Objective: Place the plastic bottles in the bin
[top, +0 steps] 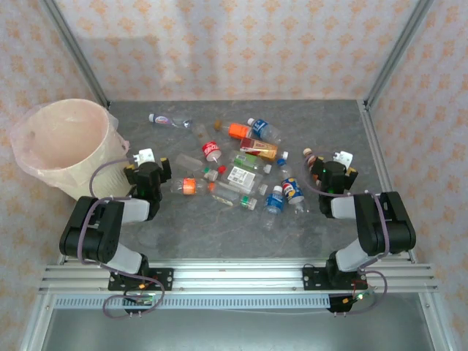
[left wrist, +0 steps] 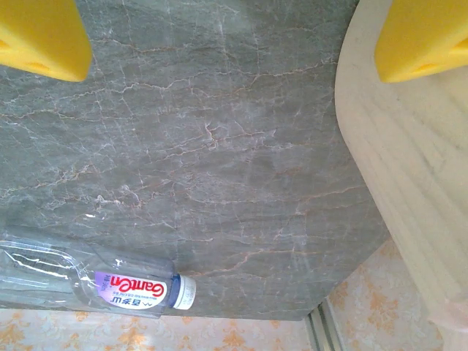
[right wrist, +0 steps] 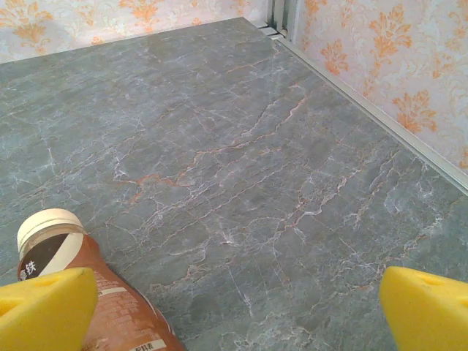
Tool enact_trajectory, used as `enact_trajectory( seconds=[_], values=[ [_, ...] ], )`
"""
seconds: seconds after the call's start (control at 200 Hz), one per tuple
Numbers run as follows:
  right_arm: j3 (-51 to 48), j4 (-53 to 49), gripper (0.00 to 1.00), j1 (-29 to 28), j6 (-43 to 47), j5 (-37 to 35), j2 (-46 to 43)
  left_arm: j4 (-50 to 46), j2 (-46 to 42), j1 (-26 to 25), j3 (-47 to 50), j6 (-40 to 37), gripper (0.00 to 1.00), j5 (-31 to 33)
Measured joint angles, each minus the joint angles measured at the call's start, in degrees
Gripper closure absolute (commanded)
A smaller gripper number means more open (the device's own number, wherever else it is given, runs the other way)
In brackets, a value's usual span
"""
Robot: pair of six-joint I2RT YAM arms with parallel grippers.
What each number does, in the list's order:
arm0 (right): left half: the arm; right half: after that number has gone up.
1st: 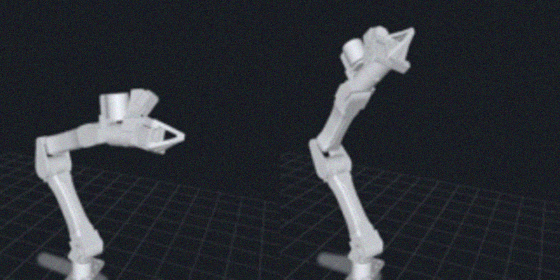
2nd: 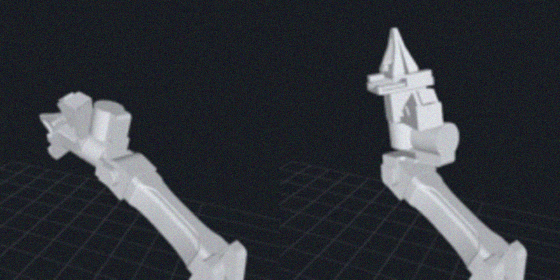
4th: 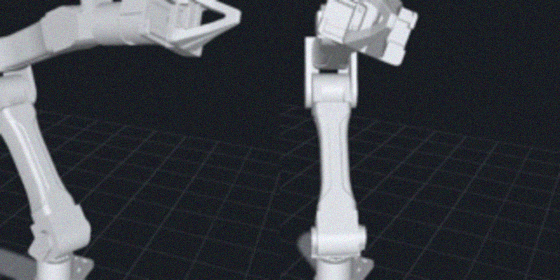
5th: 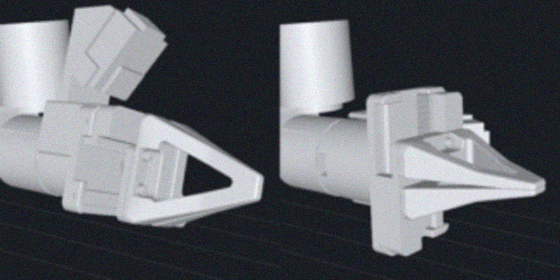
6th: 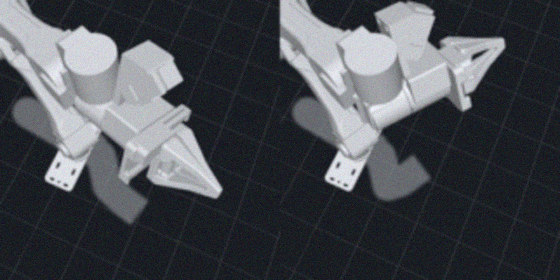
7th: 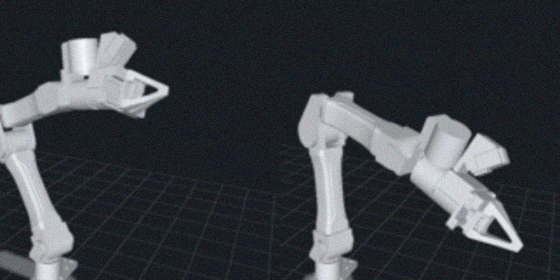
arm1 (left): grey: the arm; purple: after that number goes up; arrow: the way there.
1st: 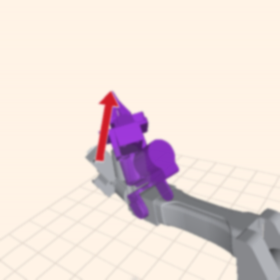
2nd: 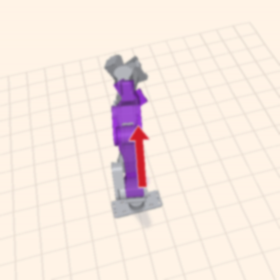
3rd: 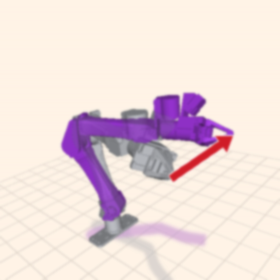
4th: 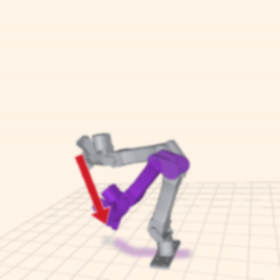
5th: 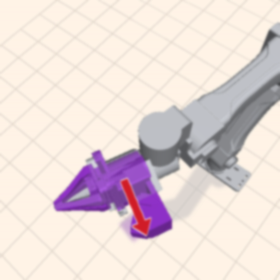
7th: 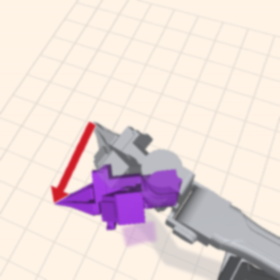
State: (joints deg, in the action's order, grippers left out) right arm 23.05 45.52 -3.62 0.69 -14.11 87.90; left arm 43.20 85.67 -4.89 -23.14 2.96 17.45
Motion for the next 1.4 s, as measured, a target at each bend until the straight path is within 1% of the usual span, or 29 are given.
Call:
enact_trajectory(
  seconds=[0.981, 1.041, 1.166, 1.251, 1.316, 1.401],
  values=[
    [-0.11, -0.39, 0.01, 0.0, 0.02, 0.24, -0.72, -0.61, -0.26, -0.02, -0.09, -0.15, 0.0, -0.07],
    [-0.2, -2.58, 0.01, 0.0, 0.02, 0.52, -3.43, -3.65, -1.25, -0.46, -0.98, -0.5, 0.0, 0.24],
    [0.2, -8.66, 0.01, 0.02, -0.02, 0.61, -14.21, -11.26, -5.62, -1.88, -5.09, -1.03, 0.0, 1.49],
    [2.25, -13.46, 0.01, 0.02, -1.27, 0.11, -20.46, -16.2, -8.98, -2.67, -8.55, -0.74, 0.0, 2.71],
    [5.51, -19.02, 0.01, 0.13, -3.52, -0.63, -23.06, -20.7, -10.62, -3.32, -12.2, 0.63, 0.0, 3.41],
    [10.97, -27.63, 0.01, 0.59, -6.91, -0.9, -23.71, -25.79, -11.08, -4.24, -16.55, 3.02, 0.0, 4.48]
  ],
)
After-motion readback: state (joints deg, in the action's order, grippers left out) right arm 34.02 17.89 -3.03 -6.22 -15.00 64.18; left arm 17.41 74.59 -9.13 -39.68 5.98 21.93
